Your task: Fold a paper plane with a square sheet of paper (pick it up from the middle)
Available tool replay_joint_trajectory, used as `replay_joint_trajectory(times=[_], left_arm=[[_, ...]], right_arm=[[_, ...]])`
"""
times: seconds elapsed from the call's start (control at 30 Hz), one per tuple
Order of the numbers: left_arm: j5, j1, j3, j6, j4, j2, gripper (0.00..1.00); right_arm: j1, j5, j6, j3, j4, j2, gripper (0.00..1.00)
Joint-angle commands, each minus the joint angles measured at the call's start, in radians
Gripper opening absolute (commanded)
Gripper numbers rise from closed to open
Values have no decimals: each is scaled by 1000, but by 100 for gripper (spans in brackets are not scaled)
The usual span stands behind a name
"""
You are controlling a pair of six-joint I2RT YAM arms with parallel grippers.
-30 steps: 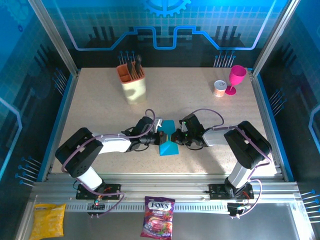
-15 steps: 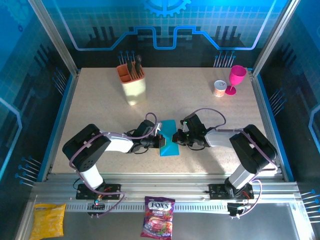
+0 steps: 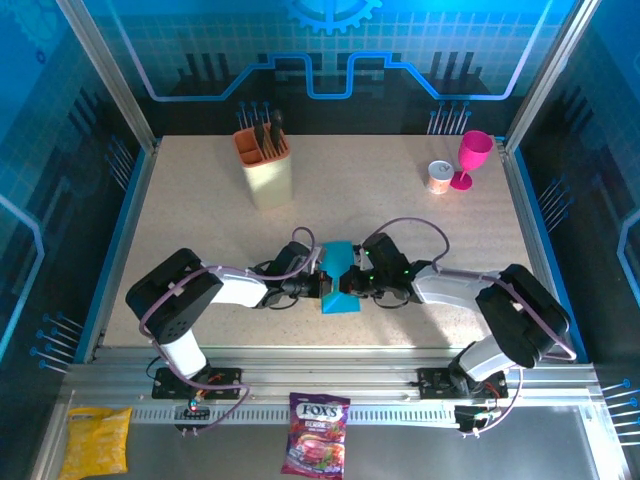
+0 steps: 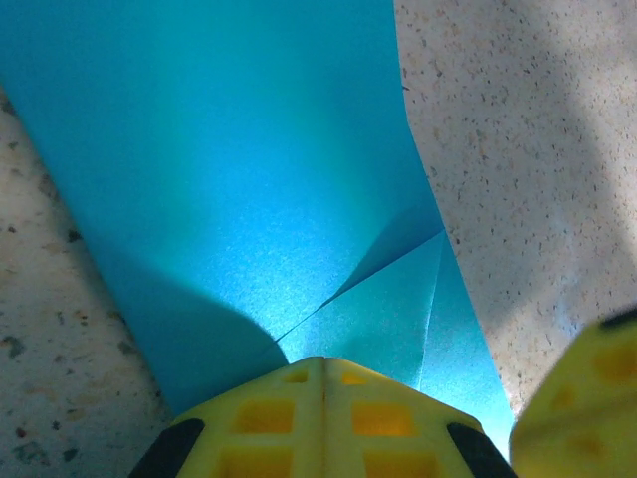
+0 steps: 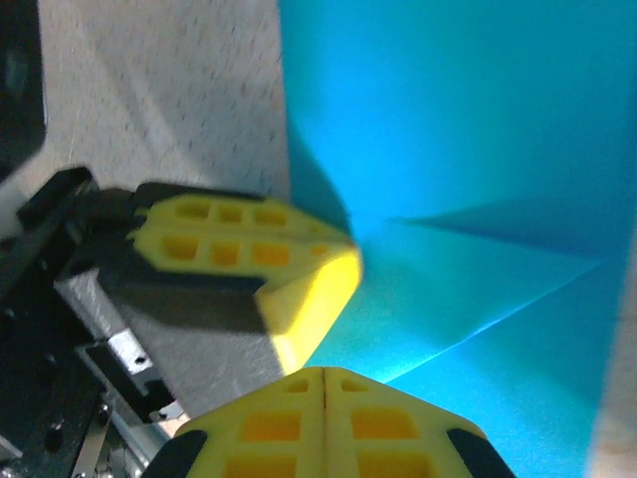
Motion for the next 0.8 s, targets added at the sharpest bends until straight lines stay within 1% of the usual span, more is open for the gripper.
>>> replay_joint_trajectory(times=[0.0,0.2,0.4,0.63,0.77], left_arm=[[-6,-10,-11,-13,6,5,0],[-5,-15,-10,-25,9,8,0],[-6,-19,-9,-26,10,4,0],[-3,-22,-13,-28,17,5,0],[-3,-23,-13,-28,18,7,0]], right_arm=[[55,26,49,-30,45,24,0],[137,41,105,-45,138,99,0],[163,30,135,-41,192,168,0],[169,43,127,-28,178,140,0],[182,82,115,-24,139,91,0]])
